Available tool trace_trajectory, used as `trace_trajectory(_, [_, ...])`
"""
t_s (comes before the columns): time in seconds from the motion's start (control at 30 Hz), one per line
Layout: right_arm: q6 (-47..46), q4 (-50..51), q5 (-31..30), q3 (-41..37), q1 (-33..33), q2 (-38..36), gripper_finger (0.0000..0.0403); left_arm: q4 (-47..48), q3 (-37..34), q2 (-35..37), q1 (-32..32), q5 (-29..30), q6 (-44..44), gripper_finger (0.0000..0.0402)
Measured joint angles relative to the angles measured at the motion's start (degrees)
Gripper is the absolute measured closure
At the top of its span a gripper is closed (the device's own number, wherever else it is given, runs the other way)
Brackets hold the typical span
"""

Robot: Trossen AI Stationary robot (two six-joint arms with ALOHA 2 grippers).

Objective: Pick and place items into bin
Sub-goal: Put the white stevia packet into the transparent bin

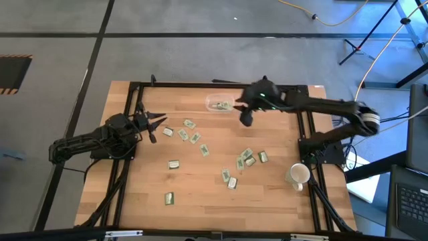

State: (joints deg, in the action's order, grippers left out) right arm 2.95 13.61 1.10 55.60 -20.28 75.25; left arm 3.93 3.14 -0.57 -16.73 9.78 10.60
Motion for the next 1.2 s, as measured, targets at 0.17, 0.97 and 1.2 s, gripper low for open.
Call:
trace_trajectory(0.17, [-1.9, -5.6, 0.0, -8.3, 1.5, -9.1, 0.0251, -2.2, 0.0, -4.5, 0.0, -6.1, -3.4, 0.0305])
trace_trajectory(0.97, [-2.0, -9.5, 0.0, -16.4, 1.8, -20.7, 0.0251, 17.2, 39.4, -75.5, -3.0, -12.0, 6.5, 0.0289])
trace_trajectory(1.2, [0.8, -9.5, 0.0, -16.4, 1.8, -20.6, 0.0251, 17.0, 44.7, -87.5, -8.1, -18.3, 12.2, 0.0298])
